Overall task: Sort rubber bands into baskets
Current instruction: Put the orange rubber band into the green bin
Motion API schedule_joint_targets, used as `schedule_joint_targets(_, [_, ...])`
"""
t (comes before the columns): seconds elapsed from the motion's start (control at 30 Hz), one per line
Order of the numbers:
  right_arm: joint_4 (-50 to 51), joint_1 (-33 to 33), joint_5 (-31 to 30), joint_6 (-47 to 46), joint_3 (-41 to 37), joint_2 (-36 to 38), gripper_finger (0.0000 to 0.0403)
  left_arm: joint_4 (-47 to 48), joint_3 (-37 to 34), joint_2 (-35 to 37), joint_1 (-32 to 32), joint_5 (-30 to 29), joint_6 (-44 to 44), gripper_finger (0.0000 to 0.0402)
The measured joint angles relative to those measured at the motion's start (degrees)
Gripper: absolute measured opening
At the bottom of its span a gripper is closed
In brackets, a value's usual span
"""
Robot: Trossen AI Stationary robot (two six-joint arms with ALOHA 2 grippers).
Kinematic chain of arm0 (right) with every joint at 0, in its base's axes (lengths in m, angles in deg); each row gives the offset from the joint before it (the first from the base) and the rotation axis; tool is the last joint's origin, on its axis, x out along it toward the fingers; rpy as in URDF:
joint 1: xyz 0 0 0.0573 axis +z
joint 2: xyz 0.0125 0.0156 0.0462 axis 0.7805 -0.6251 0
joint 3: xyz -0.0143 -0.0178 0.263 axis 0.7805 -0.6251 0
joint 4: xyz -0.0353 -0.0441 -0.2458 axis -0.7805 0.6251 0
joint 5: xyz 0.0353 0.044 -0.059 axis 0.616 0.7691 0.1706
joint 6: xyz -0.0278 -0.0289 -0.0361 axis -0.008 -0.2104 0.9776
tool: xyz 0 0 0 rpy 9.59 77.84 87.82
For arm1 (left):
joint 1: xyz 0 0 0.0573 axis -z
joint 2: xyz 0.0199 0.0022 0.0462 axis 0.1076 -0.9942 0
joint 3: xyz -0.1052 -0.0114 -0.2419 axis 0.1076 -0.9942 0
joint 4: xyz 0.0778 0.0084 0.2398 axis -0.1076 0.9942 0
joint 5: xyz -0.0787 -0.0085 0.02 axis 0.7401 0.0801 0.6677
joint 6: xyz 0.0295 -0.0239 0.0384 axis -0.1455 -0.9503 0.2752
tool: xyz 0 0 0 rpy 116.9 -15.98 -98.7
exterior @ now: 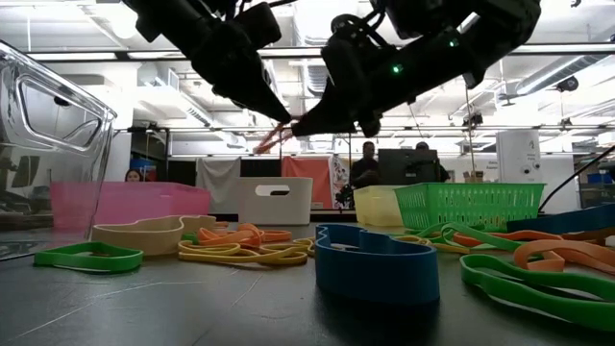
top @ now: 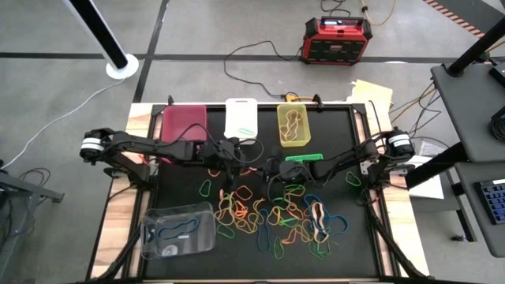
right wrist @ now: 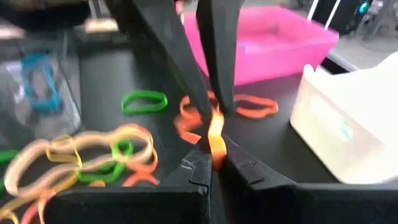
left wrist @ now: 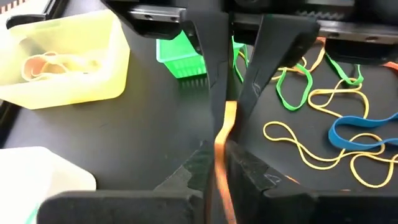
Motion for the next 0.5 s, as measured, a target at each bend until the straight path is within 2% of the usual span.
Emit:
schedule_joint_targets(0.1, [7.4, 0.0, 0.0, -1.4, 0.0, 2.0, 0.0009, 0.4, 0.0, 0.1, 0.0, -1.2, 0.5, 0.0049])
schedule_joint_targets(0.2, [19.2, 0.0, 0.0, -3.7, 0.6, 6.0, 0.0009, 0.7, 0.2, 0.7, 0.0, -5.1, 0.5, 0.0067])
schedule_joint_targets(0.3, [34.7, 0.0, -0.8, -6.3, 3.1, 10.3, 0.0009, 0.7, 0.5, 1.5, 0.0, -8.4, 0.5, 0.0080])
schedule_joint_targets(0.5, [67.9, -0.1, -5.0, -16.8, 8.8, 17.2, 0.0009, 0.6, 0.5, 2.1, 0.0, -8.6, 1.2, 0.0087])
